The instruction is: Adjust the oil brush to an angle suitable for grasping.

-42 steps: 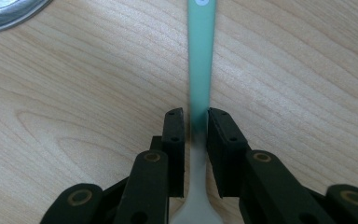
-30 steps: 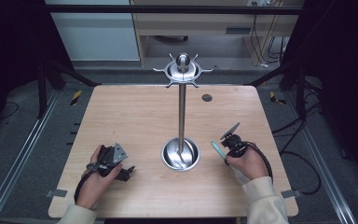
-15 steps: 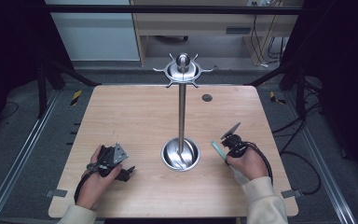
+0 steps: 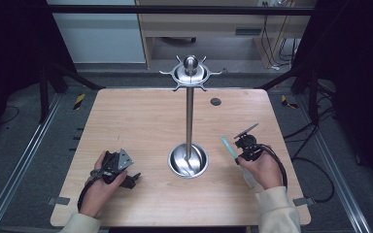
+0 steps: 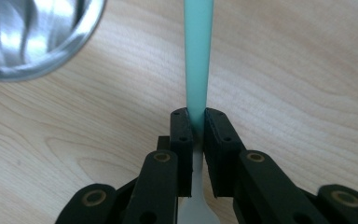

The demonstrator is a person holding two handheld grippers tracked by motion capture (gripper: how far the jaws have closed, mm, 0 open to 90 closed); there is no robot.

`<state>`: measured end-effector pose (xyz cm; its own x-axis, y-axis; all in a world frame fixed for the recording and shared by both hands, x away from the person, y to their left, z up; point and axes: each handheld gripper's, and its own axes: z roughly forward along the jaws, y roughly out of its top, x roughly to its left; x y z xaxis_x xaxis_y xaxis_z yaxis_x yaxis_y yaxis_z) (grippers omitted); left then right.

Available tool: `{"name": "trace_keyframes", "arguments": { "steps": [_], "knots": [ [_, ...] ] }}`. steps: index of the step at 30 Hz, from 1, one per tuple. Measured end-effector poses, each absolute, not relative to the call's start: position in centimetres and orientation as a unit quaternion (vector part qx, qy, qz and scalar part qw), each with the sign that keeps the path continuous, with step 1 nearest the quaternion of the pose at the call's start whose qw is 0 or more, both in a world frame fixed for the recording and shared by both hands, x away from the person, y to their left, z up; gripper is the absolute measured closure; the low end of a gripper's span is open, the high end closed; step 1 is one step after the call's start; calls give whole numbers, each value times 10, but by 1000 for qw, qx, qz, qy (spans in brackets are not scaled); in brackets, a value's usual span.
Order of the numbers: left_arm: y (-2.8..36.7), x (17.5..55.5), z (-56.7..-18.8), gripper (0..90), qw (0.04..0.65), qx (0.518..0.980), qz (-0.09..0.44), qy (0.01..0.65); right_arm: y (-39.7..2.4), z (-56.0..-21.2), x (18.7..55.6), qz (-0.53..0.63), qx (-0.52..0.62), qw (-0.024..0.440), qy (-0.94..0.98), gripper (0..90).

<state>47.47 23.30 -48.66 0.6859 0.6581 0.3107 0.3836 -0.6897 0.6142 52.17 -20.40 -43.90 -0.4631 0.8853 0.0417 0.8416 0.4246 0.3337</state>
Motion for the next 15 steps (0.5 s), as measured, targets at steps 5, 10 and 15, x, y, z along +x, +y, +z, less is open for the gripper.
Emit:
{"name": "trace_keyframes", "arguments": {
  "steps": [5, 10, 15],
  "knots": [
    [234, 475, -485, 31, 263, 878, 272, 294, -207, -421, 518, 196, 510, 98, 832, 823],
    [233, 475, -486, 31, 263, 878, 268, 295, -205, -404, 514, 236, 498, 123, 826, 823],
    [234, 475, -486, 31, 261, 879, 267, 296, -202, -390, 509, 277, 481, 149, 818, 823]
  ]
}}
